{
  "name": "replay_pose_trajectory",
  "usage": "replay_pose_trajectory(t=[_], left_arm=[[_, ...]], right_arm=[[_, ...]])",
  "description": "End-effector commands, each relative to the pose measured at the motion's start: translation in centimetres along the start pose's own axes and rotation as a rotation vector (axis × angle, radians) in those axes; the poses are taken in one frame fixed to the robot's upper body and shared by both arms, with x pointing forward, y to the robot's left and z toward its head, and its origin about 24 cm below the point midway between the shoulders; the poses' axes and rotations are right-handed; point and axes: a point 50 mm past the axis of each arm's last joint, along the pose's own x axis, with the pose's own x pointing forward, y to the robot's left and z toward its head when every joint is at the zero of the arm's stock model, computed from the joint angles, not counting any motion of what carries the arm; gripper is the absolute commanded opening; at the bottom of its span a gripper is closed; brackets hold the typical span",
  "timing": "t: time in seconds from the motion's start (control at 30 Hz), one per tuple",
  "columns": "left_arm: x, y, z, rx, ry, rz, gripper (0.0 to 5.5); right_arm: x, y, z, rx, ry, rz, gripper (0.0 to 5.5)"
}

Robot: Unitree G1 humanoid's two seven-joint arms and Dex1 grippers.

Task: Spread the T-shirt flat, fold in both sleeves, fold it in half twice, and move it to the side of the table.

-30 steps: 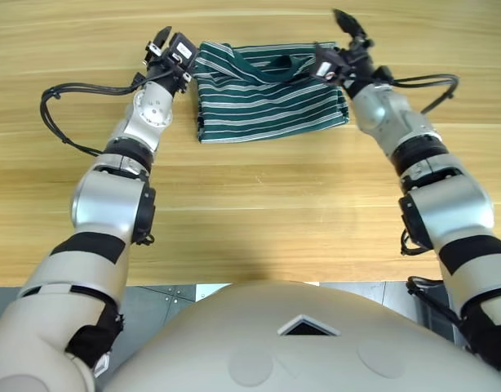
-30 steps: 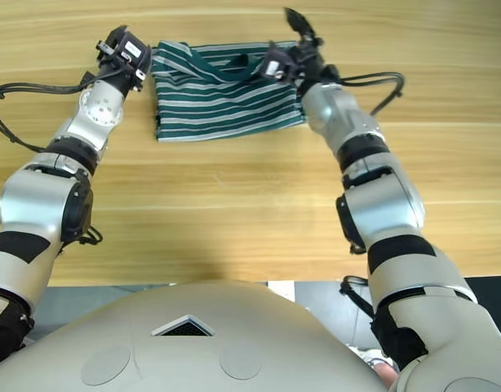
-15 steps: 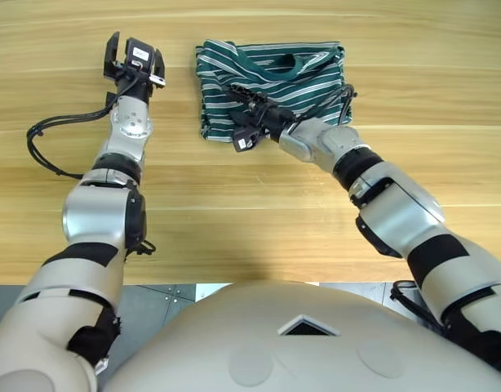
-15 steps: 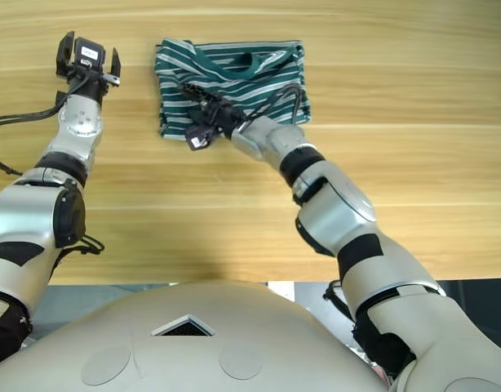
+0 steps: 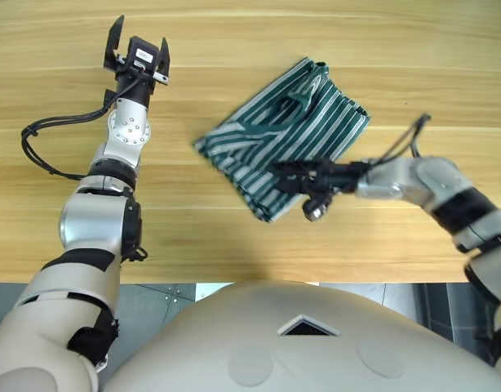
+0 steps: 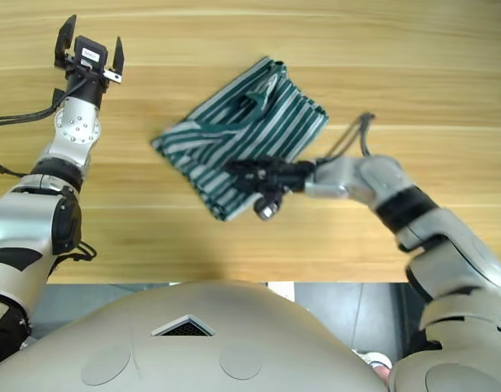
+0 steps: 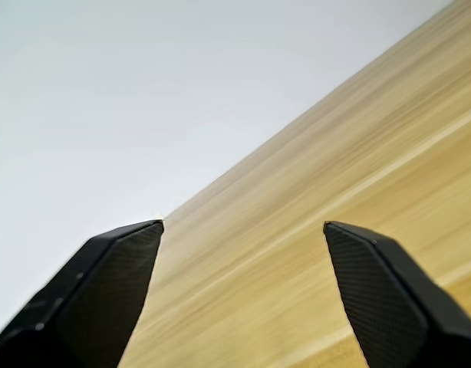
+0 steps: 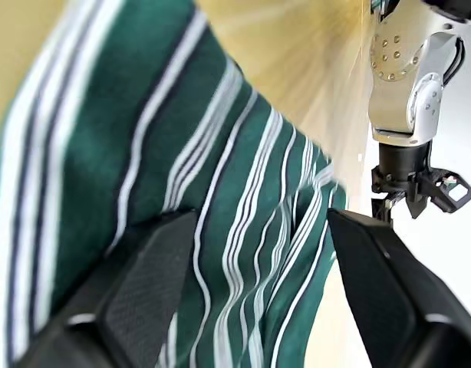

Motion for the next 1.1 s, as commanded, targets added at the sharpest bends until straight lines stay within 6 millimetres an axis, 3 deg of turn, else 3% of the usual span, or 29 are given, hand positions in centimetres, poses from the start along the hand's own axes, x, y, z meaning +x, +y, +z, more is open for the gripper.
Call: replay_pose_trajectory(t=[0.03,0.07,0.13,0.2,0.33,0.47,0.57,0.73,1.1], left_arm=[[0.3,-1.3,2.0,0.073,-0.154,-0.109,3.88],[0.4,-1.6,2.4,0.089,-0.184,-0.126,3.88],[0.6,-1.9,3.7,0.088,-0.261,-0.140,3.88],[0.3,-2.1,4.1,0.082,-0.302,-0.144,3.88],[-1.4,-3.0,3.2,0.051,-0.302,-0.163,3.88],[-2.5,-3.7,2.9,0.032,-0.302,-0.169,3.88],[-2.6,-3.4,2.7,0.019,-0.291,-0.149,3.88],[-2.8,-3.2,2.2,0.013,-0.260,-0.126,3.88],[-2.6,-5.0,2.5,-0.024,-0.236,-0.149,3.88]], right_arm=[[-4.7,-0.4,0.4,0.119,0.202,-0.103,3.17],[-4.6,-1.7,0.7,0.134,0.188,-0.228,3.17],[-4.5,-5.9,0.3,0.240,0.177,-0.646,3.17],[-5.4,-6.7,-1.3,0.280,0.277,-0.777,3.17],[-7.0,-3.4,-4.6,0.237,0.544,-0.571,3.17],[-6.0,-1.8,-8.0,0.203,0.702,-0.487,3.17],[-5.5,-1.4,-9.3,0.185,0.758,-0.476,3.17],[-2.5,-2.6,-9.1,0.148,0.664,-0.472,3.17],[2.9,-4.5,-9.4,0.097,0.539,-0.408,3.17]])
